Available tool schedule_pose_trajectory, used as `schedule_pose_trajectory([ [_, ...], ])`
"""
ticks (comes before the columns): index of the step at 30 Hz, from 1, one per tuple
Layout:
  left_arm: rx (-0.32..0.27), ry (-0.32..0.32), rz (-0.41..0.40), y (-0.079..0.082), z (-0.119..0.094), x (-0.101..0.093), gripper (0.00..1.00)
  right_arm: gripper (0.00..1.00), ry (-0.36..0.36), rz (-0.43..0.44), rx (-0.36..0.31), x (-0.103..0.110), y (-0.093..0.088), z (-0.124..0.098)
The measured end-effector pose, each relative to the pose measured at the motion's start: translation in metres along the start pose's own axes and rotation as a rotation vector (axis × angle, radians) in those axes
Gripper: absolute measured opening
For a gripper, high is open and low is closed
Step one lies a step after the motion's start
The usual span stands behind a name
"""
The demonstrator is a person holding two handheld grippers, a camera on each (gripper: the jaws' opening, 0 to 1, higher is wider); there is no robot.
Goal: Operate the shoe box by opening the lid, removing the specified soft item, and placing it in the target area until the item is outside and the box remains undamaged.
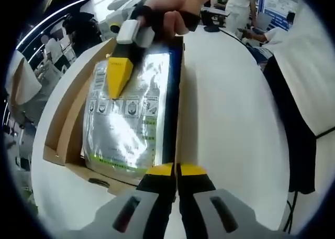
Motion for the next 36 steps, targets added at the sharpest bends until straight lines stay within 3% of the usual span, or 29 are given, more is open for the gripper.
schedule_pose_trajectory([
  [5,0.024,0.000,0.004,0.000,0.000,0.000,0.01,0.00,0.015,0.030,0.009,-0.011,0.005,-0.004],
  [12,0.014,0.007,-0.001,0.000,0.000,0.001,0.01,0.00,0.055,0.015,-0.044,0.009,0.018,-0.015],
  [22,0.008,0.006,0.000,0.000,0.001,0.001,0.01,0.00,0.027,0.016,-0.046,0.006,0.022,-0.039],
  [26,0.007,0.006,0.003,0.000,0.001,0.001,0.01,0.00,0.036,-0.008,-0.057,0.010,0.027,-0.052],
  [36,0.003,0.008,-0.003,0.000,0.001,0.002,0.01,0.00,0.026,-0.114,-0.015,0.025,0.031,-0.090],
])
Point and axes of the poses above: the point that each gripper's makers call its tool centre point, and the gripper's own axes: z roughly forward along the fingers, x roughly to its left, y roughly out of its top, the point moved 1 cm from there along -z, roughly backward along the fingers, and after that the axes turned 10 degrees about -z, right-handed, at the moved point
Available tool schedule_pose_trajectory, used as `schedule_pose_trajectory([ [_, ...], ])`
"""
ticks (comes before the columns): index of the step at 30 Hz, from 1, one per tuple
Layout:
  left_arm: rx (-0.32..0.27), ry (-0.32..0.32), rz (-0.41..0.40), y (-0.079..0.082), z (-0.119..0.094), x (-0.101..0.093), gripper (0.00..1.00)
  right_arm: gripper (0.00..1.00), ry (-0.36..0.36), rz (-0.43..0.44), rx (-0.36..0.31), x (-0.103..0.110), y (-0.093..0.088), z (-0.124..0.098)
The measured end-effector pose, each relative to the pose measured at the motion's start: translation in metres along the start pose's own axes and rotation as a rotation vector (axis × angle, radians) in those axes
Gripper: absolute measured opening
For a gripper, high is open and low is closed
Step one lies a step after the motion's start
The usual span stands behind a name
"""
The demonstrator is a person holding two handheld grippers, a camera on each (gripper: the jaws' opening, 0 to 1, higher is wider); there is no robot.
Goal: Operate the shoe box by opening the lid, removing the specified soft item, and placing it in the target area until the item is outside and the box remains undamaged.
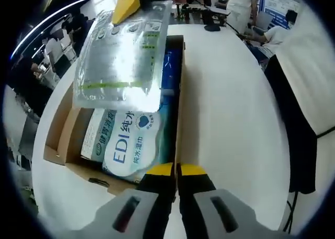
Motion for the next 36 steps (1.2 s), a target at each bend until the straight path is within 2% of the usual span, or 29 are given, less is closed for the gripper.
schedule_pose_trajectory([
  [9,-0.003,0.004,-0.004,0.000,0.000,0.000,0.01,0.00,0.038,0.013,-0.031,0.014,0.007,-0.024],
  [15,-0.001,0.006,-0.005,-0.001,-0.001,0.000,0.01,0.00,0.057,0.001,-0.042,0.022,0.009,-0.032],
  [27,-0.005,0.009,-0.004,0.000,0.000,0.000,0.01,0.00,0.031,0.023,-0.029,0.011,0.003,-0.061],
  [34,-0.002,0.013,-0.006,-0.001,0.000,0.000,0.01,0.00,0.030,0.040,-0.067,0.007,0.011,-0.084],
  [36,0.000,0.013,-0.006,-0.001,0.000,0.000,0.01,0.00,0.037,0.038,-0.088,0.012,0.015,-0.088],
])
Point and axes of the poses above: the point that each gripper's makers call its tool centre point, and the gripper's own axes: z roughly forward along the fingers, x roughly to its left, y roughly out of its top, the point moved 1 cm from there along -z, roughly backward along the fingers, and after that the axes turned 10 degrees about -z, right-handed, at the moved point
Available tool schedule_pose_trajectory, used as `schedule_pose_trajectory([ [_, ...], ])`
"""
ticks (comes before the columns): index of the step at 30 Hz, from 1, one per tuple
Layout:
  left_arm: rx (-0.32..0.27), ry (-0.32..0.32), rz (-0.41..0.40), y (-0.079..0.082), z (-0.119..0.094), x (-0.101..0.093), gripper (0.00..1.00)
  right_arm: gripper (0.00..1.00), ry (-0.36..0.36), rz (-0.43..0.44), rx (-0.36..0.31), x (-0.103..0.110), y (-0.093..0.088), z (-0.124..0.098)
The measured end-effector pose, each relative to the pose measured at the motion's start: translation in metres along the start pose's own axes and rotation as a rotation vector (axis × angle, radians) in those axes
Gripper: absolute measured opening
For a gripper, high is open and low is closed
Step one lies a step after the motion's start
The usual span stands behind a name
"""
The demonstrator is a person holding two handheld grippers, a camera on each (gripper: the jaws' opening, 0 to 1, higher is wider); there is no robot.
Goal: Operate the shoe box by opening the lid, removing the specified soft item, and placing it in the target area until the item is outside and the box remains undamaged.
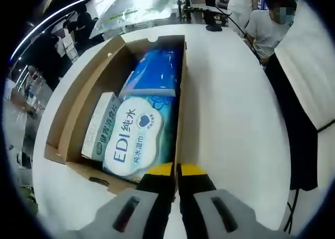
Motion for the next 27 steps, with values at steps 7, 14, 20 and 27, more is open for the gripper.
schedule_pose_trajectory([
  [7,-0.005,0.001,0.005,-0.001,0.000,0.000,0.01,0.00,0.008,-0.021,0.004,0.004,0.002,-0.016],
  [14,-0.007,0.003,0.003,0.000,0.000,0.000,0.01,0.00,0.000,-0.033,-0.016,-0.002,0.007,-0.041],
  [20,0.003,0.012,0.014,0.000,0.000,-0.001,0.01,0.00,0.008,-0.010,-0.037,-0.010,0.008,-0.057],
  [27,-0.001,0.012,0.009,0.000,0.000,0.000,0.01,0.00,-0.054,-0.025,0.005,-0.017,-0.008,-0.071],
])
Point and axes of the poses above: the point that each gripper's makers call its tool centre point, and the gripper's own axes: z roughly forward along the fingers, x roughly to its left, y roughly out of its top, the point moved 1 cm from there along -z, roughly backward along the fingers, and after that the axes turned 10 degrees about -z, right-handed, at the moved point
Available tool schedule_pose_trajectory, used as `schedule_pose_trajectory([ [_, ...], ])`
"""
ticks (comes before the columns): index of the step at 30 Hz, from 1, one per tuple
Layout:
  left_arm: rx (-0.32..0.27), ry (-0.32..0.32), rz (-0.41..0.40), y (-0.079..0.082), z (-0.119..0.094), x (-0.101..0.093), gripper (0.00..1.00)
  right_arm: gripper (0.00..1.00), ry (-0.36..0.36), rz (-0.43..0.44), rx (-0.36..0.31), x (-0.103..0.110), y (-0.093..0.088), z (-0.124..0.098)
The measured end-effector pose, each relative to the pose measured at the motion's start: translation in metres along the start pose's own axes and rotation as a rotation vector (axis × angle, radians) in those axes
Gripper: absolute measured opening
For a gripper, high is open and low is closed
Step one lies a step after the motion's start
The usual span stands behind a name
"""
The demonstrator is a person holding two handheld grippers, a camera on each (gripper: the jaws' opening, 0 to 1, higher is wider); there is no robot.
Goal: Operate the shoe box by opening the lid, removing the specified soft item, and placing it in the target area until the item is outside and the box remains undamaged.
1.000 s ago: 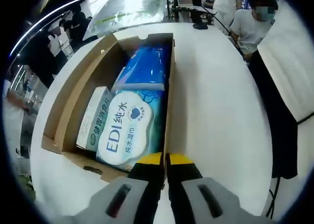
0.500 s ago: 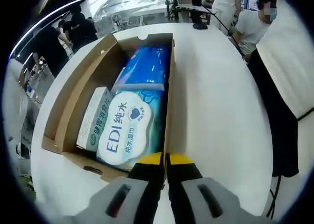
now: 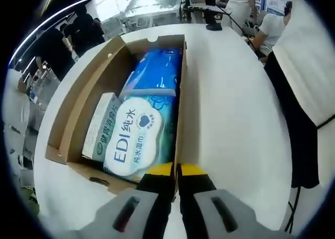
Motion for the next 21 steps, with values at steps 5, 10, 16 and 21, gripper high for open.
schedule_pose_trajectory([
  [5,0.000,-0.003,-0.004,-0.001,0.000,0.001,0.01,0.00,0.028,0.023,-0.086,0.000,0.013,-0.012],
  [10,0.001,-0.003,-0.005,-0.001,0.000,0.001,0.01,0.00,0.040,0.022,-0.096,0.001,0.016,-0.021],
  [16,0.001,0.000,-0.003,-0.001,0.000,0.001,0.01,0.00,-0.004,0.068,-0.139,-0.022,0.007,-0.047],
  [21,0.002,-0.003,-0.003,-0.001,0.000,0.001,0.01,0.00,0.023,0.090,-0.212,-0.040,0.013,-0.074],
])
Point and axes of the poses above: the point that each gripper's makers call its tool centre point, and the gripper's own axes: z roughly forward along the fingers, x roughly to its left, y roughly out of its top, the point moved 1 cm from there along -z, roughly backward along the fingers, and after that the axes turned 10 degrees about -z, right-handed, at the moved point
